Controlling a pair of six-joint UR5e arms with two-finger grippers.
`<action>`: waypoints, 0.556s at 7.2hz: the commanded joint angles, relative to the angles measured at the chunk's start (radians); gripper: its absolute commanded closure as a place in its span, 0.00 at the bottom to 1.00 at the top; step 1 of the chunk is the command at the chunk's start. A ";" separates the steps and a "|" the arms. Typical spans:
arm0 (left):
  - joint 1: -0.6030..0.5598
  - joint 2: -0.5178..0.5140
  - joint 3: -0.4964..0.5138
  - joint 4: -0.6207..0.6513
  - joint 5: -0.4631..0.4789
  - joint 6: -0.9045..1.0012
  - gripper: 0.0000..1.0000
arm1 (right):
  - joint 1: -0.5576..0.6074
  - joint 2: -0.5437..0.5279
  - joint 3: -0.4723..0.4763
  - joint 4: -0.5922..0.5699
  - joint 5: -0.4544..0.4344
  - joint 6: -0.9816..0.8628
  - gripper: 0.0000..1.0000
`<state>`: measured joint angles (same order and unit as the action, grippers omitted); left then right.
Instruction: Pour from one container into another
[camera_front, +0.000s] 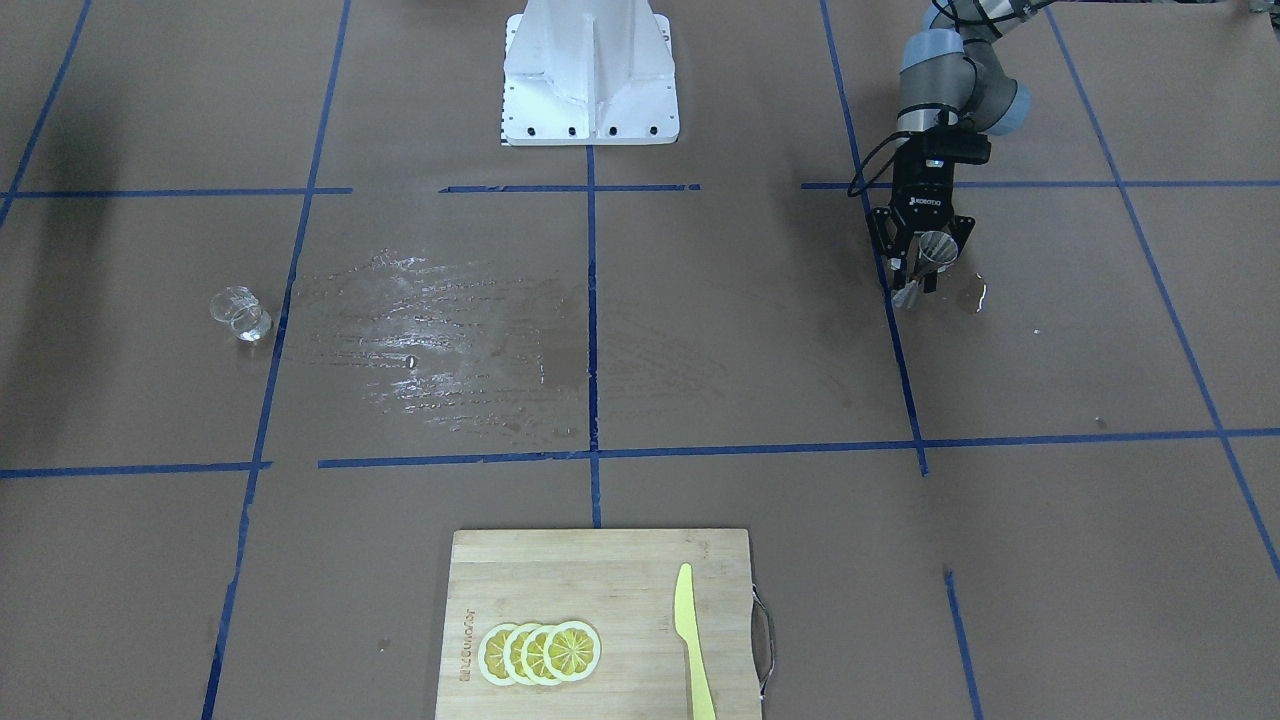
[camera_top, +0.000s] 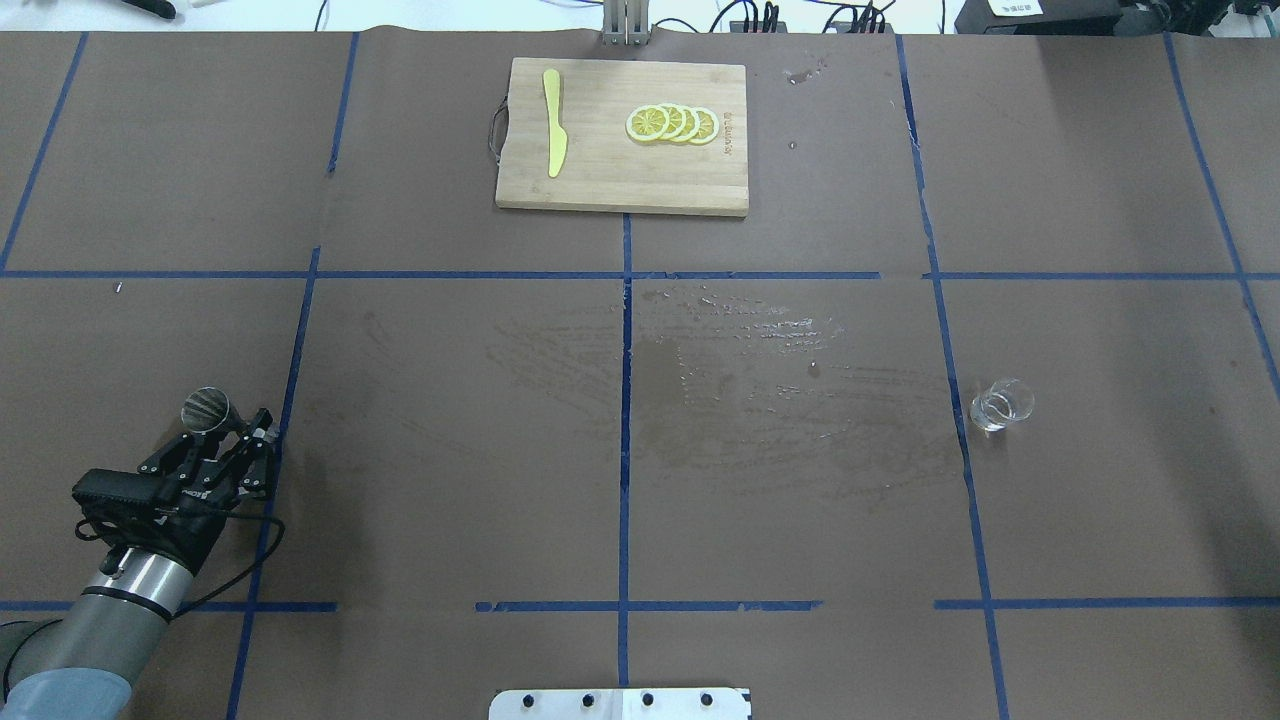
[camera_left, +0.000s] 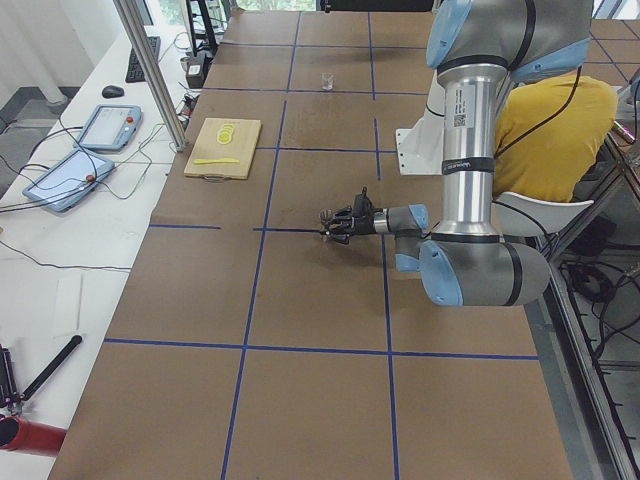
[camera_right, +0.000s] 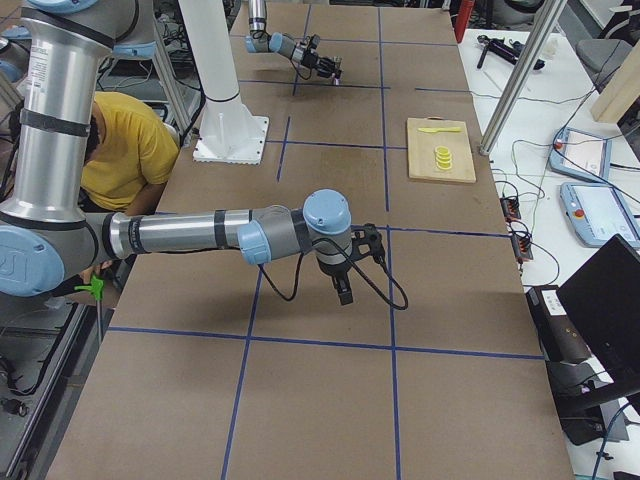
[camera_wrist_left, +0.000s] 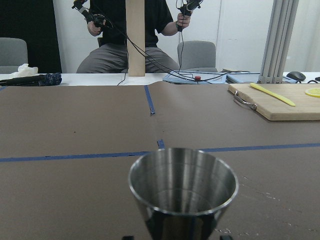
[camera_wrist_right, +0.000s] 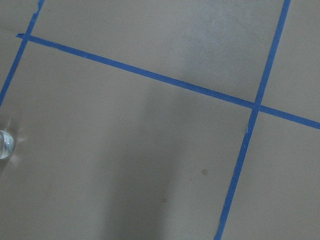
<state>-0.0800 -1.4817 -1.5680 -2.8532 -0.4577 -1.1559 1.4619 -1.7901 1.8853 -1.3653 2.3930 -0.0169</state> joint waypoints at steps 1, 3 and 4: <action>-0.010 -0.002 -0.004 -0.005 0.001 0.057 0.93 | 0.000 0.000 0.002 0.000 0.000 0.000 0.00; -0.014 -0.002 -0.010 -0.008 0.001 0.071 1.00 | -0.026 0.000 0.003 0.084 0.014 0.005 0.00; -0.015 -0.002 -0.015 -0.011 0.001 0.071 1.00 | -0.050 0.000 0.005 0.154 0.014 0.078 0.00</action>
<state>-0.0933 -1.4828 -1.5777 -2.8607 -0.4571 -1.0882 1.4391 -1.7901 1.8887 -1.2907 2.4028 0.0026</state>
